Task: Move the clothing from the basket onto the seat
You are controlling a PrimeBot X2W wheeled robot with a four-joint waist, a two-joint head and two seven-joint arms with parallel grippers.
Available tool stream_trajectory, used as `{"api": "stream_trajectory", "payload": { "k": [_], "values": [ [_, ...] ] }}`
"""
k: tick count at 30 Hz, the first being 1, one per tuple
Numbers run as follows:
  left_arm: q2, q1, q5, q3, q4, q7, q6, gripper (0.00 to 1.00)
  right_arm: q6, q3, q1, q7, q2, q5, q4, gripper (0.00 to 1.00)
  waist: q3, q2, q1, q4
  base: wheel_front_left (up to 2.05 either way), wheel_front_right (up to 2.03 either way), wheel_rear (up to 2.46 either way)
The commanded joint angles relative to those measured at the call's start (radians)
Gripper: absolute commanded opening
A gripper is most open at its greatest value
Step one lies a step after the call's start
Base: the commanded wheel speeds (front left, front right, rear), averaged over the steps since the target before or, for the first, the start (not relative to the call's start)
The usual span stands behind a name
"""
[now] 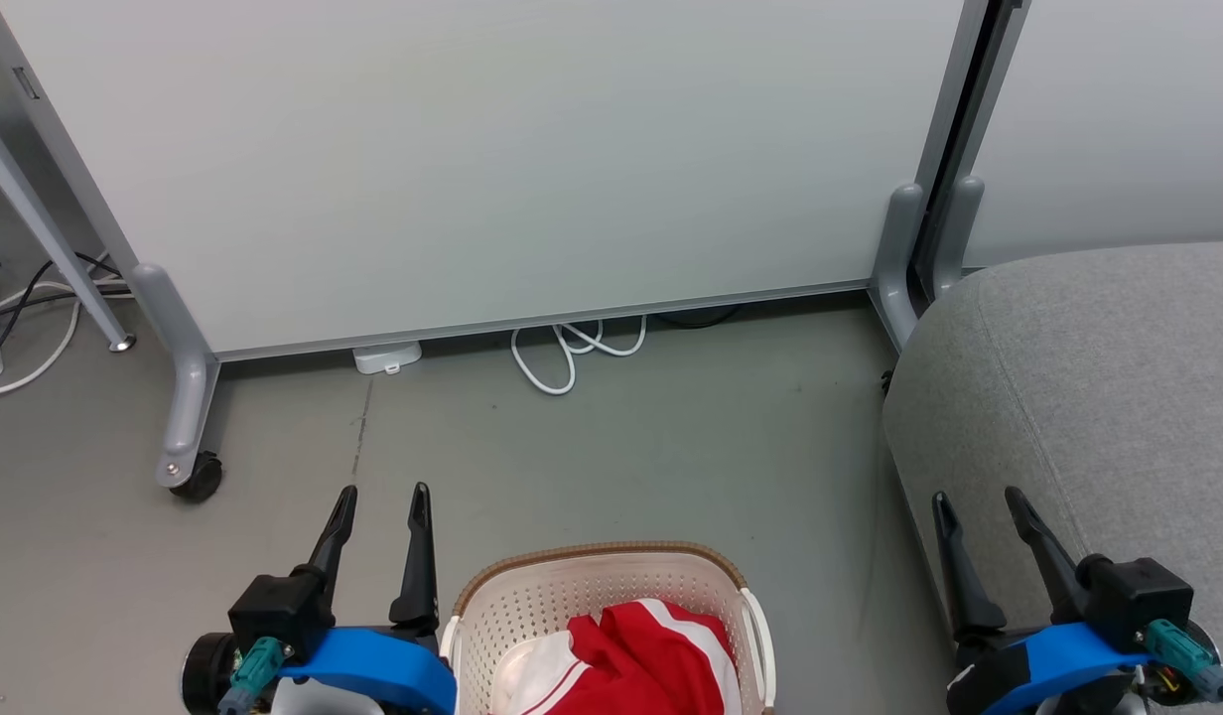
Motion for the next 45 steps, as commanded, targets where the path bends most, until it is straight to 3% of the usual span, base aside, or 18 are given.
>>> {"api": "stream_trajectory", "payload": {
  "k": [1, 14, 30, 36, 45],
  "values": [
    [0.003, -0.017, 0.021, -0.002, 0.001, -0.009, 0.0, 1.0, 0.002, 0.0, 0.0, -0.01, -0.007, -0.022, -0.006, 1.0, -0.001, -0.0001, 0.0, 0.0, 0.0, 0.0, 0.0],
    [0.003, -0.011, 0.104, -0.02, 0.009, -0.032, 0.001, 1.0, 0.002, 0.005, 0.012, -0.028, -0.008, -0.105, -0.006, 1.0, -0.011, -0.0001, 0.0, 0.004, 0.0, 0.0, 0.0],
    [0.003, -0.012, 0.091, -0.023, 0.015, -0.032, 0.001, 1.0, 0.002, 0.007, 0.0, -0.031, -0.007, -0.092, 0.0, 1.0, 0.0, -0.0001, 0.0, -0.003, 0.0, 0.0, 0.0],
    [0.003, -0.02, 0.091, -0.034, 0.04, -0.032, -0.003, 1.0, 0.002, 0.014, -0.019, -0.028, -0.007, -0.091, -0.018, 1.0, 0.042, -0.0001, 0.0, -0.015, 0.0, 0.0, 0.0],
    [0.007, -0.109, 0.121, -0.066, 0.119, -0.031, -0.023, 1.0, 0.002, 0.044, -0.13, -0.022, -0.007, -0.119, -0.07, 1.0, 0.237, -0.0001, 0.0, -0.061, 0.0, 0.0, 0.0]
  ]
}}
